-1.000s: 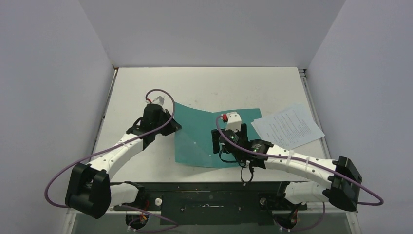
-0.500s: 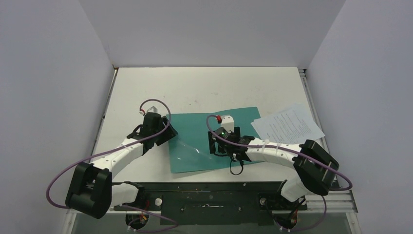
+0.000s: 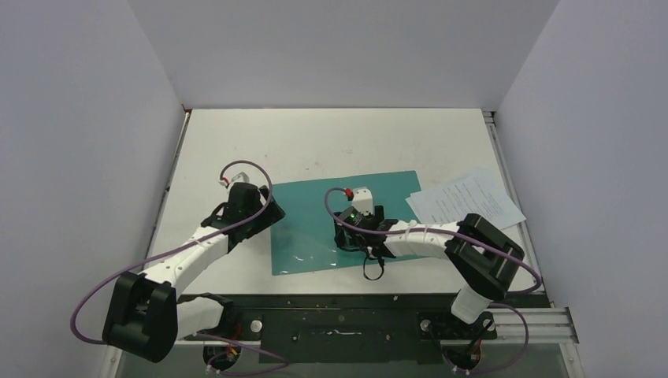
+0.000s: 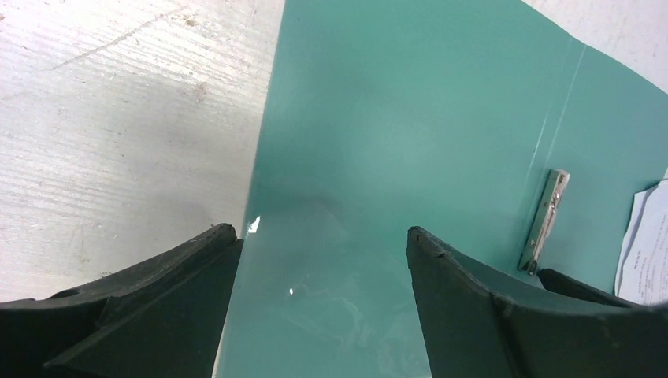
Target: Put the files into the folder
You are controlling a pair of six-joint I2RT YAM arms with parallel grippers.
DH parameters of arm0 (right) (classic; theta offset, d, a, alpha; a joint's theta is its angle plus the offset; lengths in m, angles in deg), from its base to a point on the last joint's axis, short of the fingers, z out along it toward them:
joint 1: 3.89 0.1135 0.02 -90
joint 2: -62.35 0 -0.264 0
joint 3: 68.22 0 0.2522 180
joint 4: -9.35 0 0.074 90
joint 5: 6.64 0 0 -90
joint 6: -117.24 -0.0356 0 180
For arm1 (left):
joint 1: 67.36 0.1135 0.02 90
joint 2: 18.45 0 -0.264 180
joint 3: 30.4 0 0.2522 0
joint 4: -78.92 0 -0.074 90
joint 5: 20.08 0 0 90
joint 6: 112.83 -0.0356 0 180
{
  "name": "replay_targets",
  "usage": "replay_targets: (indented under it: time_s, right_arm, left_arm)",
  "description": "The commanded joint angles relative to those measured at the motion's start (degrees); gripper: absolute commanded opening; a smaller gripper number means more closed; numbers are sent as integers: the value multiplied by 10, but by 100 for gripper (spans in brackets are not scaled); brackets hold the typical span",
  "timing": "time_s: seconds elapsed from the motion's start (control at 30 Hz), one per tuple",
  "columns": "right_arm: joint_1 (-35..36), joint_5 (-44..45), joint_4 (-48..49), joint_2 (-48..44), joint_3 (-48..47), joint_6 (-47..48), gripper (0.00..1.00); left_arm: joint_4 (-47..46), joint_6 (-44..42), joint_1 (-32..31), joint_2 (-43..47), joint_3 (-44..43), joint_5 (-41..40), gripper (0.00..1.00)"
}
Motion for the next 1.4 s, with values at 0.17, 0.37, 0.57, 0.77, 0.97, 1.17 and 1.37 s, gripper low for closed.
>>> replay_targets:
  time_s: [0.17,0.37,0.57,0.77,0.97,1.17,1.37]
  right_arm:
    - [14,8,-77,33,-30,-31,90]
    - [15,27,-126,-56,-68,-46,90]
    - [13,50,-175,-141,-88,-50,90]
    - [9,93,-237,-215,-84,-64,90]
    - [-16,163,-320,-286,-62,-109,90]
    - [-48,190,-370,-347,-25,-152,90]
    - [-96,188,-389,-417,21,-184,90]
  left_arm:
    - [15,-8,2,36,-33,25,77]
    - [19,-14,-6,44,-61,44,77]
    - [18,-21,-42,25,-96,46,77]
    - [16,-28,-113,-14,-143,34,77]
    - [-4,-37,-192,-108,-211,55,78]
    - [-25,-43,-247,-187,-260,98,77]
    - [-28,-39,-297,-239,-294,91,77]
